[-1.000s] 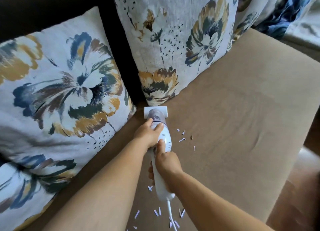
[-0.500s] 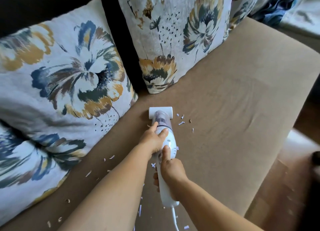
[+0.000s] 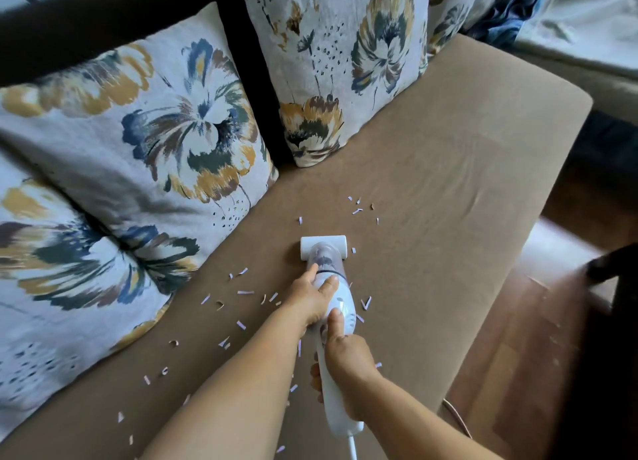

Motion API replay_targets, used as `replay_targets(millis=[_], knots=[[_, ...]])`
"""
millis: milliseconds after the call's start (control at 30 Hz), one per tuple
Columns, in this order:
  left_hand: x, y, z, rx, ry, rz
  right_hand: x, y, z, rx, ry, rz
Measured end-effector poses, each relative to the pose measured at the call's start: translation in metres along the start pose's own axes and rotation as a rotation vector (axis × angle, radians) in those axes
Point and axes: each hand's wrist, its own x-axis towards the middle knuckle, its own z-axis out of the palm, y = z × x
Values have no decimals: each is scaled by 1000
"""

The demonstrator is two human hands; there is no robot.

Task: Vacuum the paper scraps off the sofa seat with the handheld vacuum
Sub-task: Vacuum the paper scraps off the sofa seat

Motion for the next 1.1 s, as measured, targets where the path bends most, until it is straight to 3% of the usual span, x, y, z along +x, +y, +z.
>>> replay_targets(millis=[167, 300, 367, 533, 667, 800, 1100], knots=[[-18, 8, -9, 65, 2, 10, -14, 1, 3, -35, 47, -55], [-24, 35, -13, 728, 80, 6, -18, 6, 3, 0, 45, -40], [-22, 47, -17, 817, 103, 23, -16, 9, 4, 4, 61, -43], [-10, 34, -19, 396, -137, -57, -13, 2, 2, 69, 24, -28], [5, 26, -10, 115, -28, -168, -7, 2, 2, 48, 36, -11], [18, 23, -4, 89, -28, -308, 1, 13, 12, -34, 45, -15], [28, 14, -5, 67, -2, -315, -2, 15, 25, -38, 48, -58]])
